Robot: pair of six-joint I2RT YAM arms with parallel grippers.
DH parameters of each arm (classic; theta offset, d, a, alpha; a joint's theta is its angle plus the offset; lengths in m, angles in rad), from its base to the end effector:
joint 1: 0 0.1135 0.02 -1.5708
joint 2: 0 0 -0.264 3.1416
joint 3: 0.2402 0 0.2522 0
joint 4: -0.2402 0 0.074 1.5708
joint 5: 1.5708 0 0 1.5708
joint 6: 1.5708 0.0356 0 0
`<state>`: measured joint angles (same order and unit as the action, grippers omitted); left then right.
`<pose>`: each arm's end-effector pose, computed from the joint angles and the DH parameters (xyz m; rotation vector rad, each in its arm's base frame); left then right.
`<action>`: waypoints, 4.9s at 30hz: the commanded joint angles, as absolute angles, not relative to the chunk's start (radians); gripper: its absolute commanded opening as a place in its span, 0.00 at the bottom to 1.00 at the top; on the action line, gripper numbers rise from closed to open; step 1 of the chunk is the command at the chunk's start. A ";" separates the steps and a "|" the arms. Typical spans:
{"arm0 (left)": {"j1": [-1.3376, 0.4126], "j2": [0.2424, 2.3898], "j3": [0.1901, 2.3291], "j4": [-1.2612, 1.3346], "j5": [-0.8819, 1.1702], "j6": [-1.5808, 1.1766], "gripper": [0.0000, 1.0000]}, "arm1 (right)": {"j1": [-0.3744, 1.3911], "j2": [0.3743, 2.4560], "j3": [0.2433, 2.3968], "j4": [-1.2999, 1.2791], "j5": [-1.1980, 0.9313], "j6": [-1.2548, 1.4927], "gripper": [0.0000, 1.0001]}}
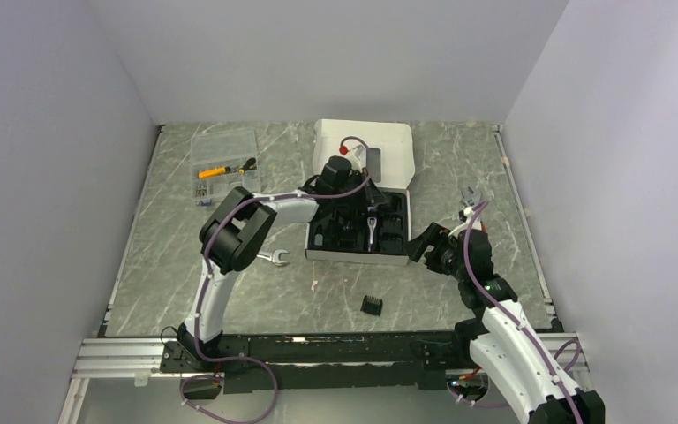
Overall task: Sort the hair-cutting tools
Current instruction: Place the haircut tool in the storage box.
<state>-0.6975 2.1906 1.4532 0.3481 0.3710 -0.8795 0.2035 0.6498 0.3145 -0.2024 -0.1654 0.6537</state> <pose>0.3705 -0.3273 0.1674 0.0755 2.2077 -1.3325 0.1502 0.0370 0.1934 0.3855 2.1422 0.6771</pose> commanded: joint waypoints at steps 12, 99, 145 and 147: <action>-0.669 1.817 0.987 0.746 0.328 -1.126 0.00 | 0.197 0.607 0.345 -0.195 -0.145 0.635 0.79; -0.769 1.878 1.236 0.155 0.162 -0.883 0.46 | 0.197 0.480 0.325 -0.278 -0.149 0.640 0.79; -0.804 1.673 1.183 0.192 0.133 -0.740 0.48 | 0.194 0.539 0.331 -0.245 -0.163 0.630 0.79; -0.804 1.611 1.112 0.125 0.163 -0.705 0.47 | 0.194 0.548 0.312 -0.211 -0.203 0.629 0.79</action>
<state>-0.8062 1.7416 1.2072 0.2260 0.1589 -0.7677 0.1970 0.5331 0.3145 -0.2874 -0.1593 0.6350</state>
